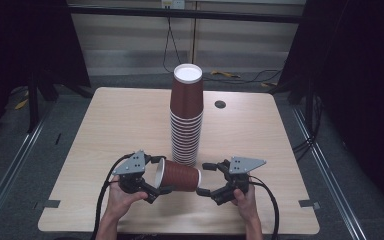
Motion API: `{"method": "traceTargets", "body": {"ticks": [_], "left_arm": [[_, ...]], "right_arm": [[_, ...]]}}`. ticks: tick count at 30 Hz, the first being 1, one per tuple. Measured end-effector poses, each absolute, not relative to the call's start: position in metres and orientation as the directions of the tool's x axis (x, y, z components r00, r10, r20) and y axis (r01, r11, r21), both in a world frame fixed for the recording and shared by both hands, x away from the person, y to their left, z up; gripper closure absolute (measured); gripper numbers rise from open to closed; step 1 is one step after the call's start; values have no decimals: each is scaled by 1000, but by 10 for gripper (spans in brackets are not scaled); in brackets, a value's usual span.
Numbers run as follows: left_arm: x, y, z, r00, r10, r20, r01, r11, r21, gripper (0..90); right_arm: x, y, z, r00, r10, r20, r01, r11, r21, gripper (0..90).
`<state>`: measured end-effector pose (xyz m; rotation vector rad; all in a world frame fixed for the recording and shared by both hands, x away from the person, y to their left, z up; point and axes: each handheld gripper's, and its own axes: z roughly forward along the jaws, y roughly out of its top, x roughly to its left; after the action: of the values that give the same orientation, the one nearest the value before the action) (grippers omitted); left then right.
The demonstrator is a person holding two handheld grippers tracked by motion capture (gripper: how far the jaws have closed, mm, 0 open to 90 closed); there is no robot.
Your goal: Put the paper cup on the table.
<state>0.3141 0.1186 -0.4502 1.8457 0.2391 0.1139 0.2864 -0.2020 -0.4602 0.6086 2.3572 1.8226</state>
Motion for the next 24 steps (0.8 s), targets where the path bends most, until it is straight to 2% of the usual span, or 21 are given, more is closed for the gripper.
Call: {"method": "traceTargets", "body": {"ticks": [5,17,24], "left_arm": [[319,129,-448,959,282,-36,125,-305,944,53],[323,149,-445,947,317,-45,156,-334,930,52],[324,154,-443,943,330,-40,168,-371,913,52]], "right_arm": [[288,-207,-460,-876,455,161,265,174,948,138],[276,-225,-467,-774,625,98,192,84,978,138],[274,-228,-468,-721,690,61,173,94,980,136]]}}
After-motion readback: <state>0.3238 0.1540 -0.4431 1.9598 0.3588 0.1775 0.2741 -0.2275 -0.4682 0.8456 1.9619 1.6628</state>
